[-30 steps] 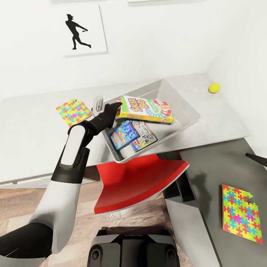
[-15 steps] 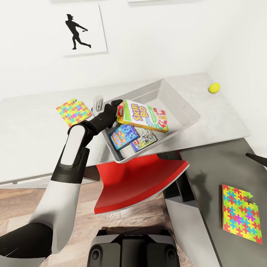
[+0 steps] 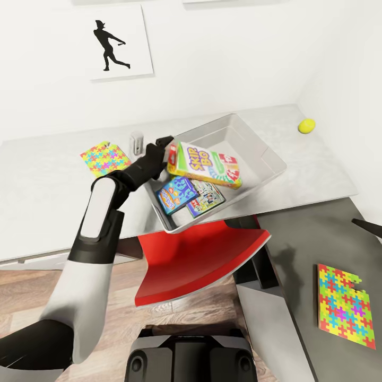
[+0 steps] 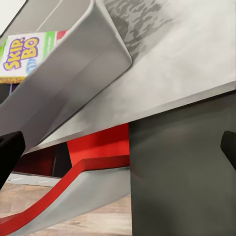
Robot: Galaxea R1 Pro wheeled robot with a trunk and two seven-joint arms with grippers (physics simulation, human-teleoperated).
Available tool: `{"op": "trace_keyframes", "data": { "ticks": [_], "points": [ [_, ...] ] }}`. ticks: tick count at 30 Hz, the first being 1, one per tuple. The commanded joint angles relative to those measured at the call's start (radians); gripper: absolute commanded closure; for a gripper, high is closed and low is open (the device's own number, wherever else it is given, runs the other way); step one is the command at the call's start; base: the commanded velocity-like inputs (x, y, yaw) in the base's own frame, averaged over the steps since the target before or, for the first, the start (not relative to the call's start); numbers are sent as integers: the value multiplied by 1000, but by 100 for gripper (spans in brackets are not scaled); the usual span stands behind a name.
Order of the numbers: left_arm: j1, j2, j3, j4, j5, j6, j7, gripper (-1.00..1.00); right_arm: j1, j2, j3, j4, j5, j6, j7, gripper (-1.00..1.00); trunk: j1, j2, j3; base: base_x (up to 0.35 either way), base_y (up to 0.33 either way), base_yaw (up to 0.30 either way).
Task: Put all the toys in the child's room - the three board games (two on the bed and one on the table), the two jigsaw puzzles on the table, and the tennis ball on the table - inside the toy box on the table in the child's room.
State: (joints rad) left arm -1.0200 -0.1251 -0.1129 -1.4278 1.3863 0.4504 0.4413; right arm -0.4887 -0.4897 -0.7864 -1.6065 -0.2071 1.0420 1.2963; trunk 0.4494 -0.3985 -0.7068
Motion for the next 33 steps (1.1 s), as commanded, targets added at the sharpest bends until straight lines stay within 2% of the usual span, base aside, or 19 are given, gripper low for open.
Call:
{"op": "trace_keyframes", "data": {
  "ticks": [1,5,11,24,29,33],
  "points": [
    [1,2,1,-12,23,3,9,-100,-1,0,0,0,0,5,3,-100,1,-2,-1,0,0,0],
    [14,15,5,-55,75,8,13,-100,-2,5,0,0,0,5,3,-100,1,-2,-1,0,0,0],
    [48,42,11,-93,109,10,13,-100,-3,9,10,0,0,5,3,-100,1,-2,-1,0,0,0],
    [83,79,14,-133,121,12,13,-100,-5,16,28,0,2,5,2,-100,1,-2,-1,0,0,0],
    [93,111,14,-163,123,18,9,-100,-6,21,30,0,0,5,4,-100,1,-2,-1,0,0,0],
    [98,136,13,-173,124,67,-16,-100,-5,27,29,0,1,5,5,-100,1,-2,-1,0,0,0]
  ]
}}
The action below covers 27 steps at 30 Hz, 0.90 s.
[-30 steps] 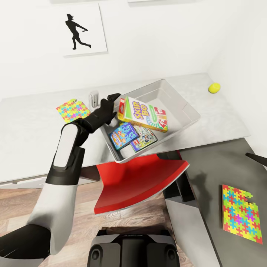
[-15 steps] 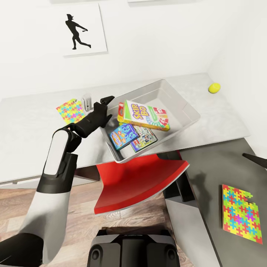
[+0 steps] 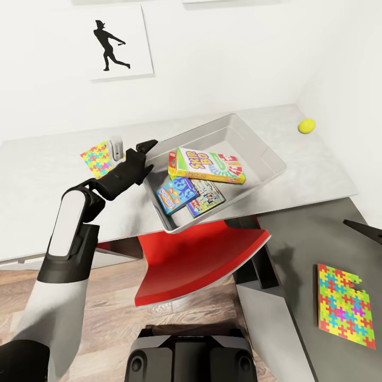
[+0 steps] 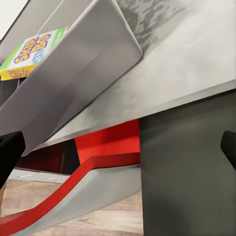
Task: Put all the toys in the child's room - the three board games (two on the bed and one on the table), the two jigsaw puzzles on the table, and the tennis ball on the table - inside the toy box on the table in the child's room.
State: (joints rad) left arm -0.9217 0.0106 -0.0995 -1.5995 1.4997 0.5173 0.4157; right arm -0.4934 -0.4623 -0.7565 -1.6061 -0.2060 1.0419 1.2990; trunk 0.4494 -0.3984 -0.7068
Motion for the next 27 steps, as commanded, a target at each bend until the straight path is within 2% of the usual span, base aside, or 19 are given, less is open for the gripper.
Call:
{"op": "trace_keyframes", "data": {
  "ticks": [1,5,6,10,14,16,17,19,20,24,25,27],
  "points": [
    [-1,1,-1,-1,10,0,9,-100,-1,0,-1,0,0,5,3,-100,1,-2,-1,0,0,0],
    [-1,13,-1,-5,11,65,-41,-100,-1,3,-1,0,0,5,3,-100,1,-2,-1,0,0,0],
    [-4,20,0,-7,11,96,-79,-100,-1,4,-1,0,1,5,2,-100,1,-2,-1,0,0,0],
    [-5,23,0,-7,11,113,-98,-100,-2,5,-1,0,1,5,2,-100,1,-2,-1,0,0,0],
    [-3,26,1,-8,11,129,-144,-100,-1,6,-2,-1,0,5,2,-100,1,-2,-1,0,0,0],
    [0,28,3,-8,10,136,-193,-100,-1,7,-2,-1,0,5,1,-100,1,-2,-1,0,0,0],
    [0,28,3,-8,10,136,-193,-100,-1,7,-2,-1,0,5,1,-100,1,-2,-1,0,0,0],
    [7,37,10,-7,9,140,-250,-100,-1,8,-2,-2,0,5,1,-100,1,-2,-1,0,0,0],
    [7,37,10,-7,9,140,-250,-100,-1,8,-2,-2,0,5,1,-100,1,-2,-1,0,0,0],
    [32,67,33,-8,8,144,-353,-100,0,9,-1,-3,-1,5,2,-100,1,-2,-1,-26,32,0],
    [32,67,33,-8,8,144,-353,-100,0,9,-1,-3,-1,5,2,-100,1,-2,-1,-48,78,0],
    [40,83,41,-7,8,146,-385,-100,0,9,-1,-4,-1,4,2,-100,1,-2,-1,-67,132,0]
  ]
}}
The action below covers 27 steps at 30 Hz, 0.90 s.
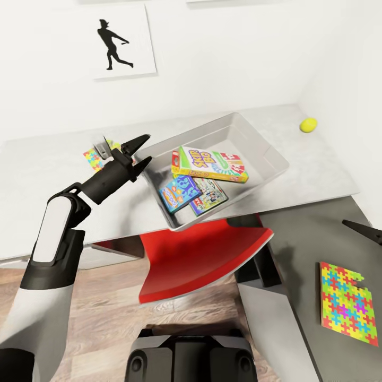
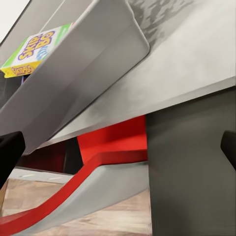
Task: Put all the toys in the child's room - the three board games (two on the bed and one on the table), the two jigsaw puzzles on the table, and the tennis ball on the table - inside the toy box on the table in the child's room.
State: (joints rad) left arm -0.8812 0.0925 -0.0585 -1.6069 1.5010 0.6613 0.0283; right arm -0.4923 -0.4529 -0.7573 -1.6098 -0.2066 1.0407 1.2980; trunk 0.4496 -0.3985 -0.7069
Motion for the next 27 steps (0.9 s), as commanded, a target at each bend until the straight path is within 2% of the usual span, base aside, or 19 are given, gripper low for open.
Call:
{"op": "trace_keyframes", "data": {
  "ticks": [1,8,27],
  "points": [
    [0,1,0,0,6,2,2,-100,-1,0,-1,0,0,5,3,-100,0,-2,-1,-73,148,0],
    [10,30,8,0,7,4,-36,-100,0,0,-3,-2,0,5,4,-100,0,-2,-1,-94,211,0],
    [14,43,5,0,7,4,-53,-100,0,0,-8,-2,2,6,0,-100,0,-2,-1,-108,285,0]
  ]
}}
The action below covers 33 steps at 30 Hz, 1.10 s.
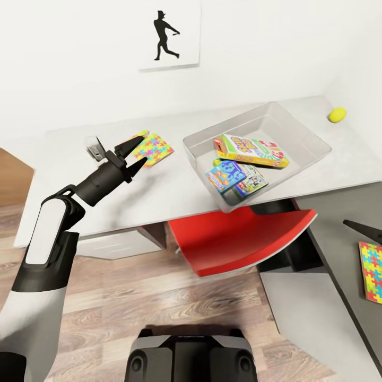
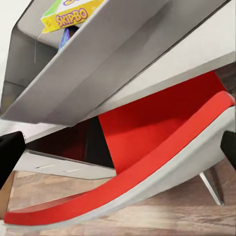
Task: Put all the toys in the child's room - the three board games (two on the bed and one on the table), the two jigsaw puzzles on the table, and the tennis ball on the table - inside the toy box on the table in the child's room.
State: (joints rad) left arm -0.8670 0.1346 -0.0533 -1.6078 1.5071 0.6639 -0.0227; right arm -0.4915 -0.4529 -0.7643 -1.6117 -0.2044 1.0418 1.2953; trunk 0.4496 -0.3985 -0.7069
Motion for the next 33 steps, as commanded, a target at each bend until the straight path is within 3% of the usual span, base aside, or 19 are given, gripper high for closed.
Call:
{"op": "trace_keyframes", "data": {
  "ticks": [1,17,23,25,28,33],
  "points": [
    [0,1,-1,0,1,2,-3,-100,0,0,-1,0,0,5,3,-100,0,-2,-1,-57,199,0],
    [2,5,2,0,1,2,-6,-100,-4,-8,-3,0,0,5,2,-100,0,-2,-1,-24,75,0],
    [29,39,21,0,1,3,-9,-100,-42,-22,-6,-1,-3,5,4,-100,0,-2,-1,-47,94,0],
    [50,64,41,0,1,4,-22,-100,-85,-27,-7,-1,-4,5,4,-100,0,-2,-1,-64,184,0],
    [60,74,52,0,1,5,-34,-100,-108,-29,-7,-1,-4,5,3,-100,0,-2,-1,-68,207,0],
    [99,114,99,0,2,20,-96,-100,-199,-36,-5,-1,3,5,-5,-100,0,-2,-1,-75,243,0]
  ]
}}
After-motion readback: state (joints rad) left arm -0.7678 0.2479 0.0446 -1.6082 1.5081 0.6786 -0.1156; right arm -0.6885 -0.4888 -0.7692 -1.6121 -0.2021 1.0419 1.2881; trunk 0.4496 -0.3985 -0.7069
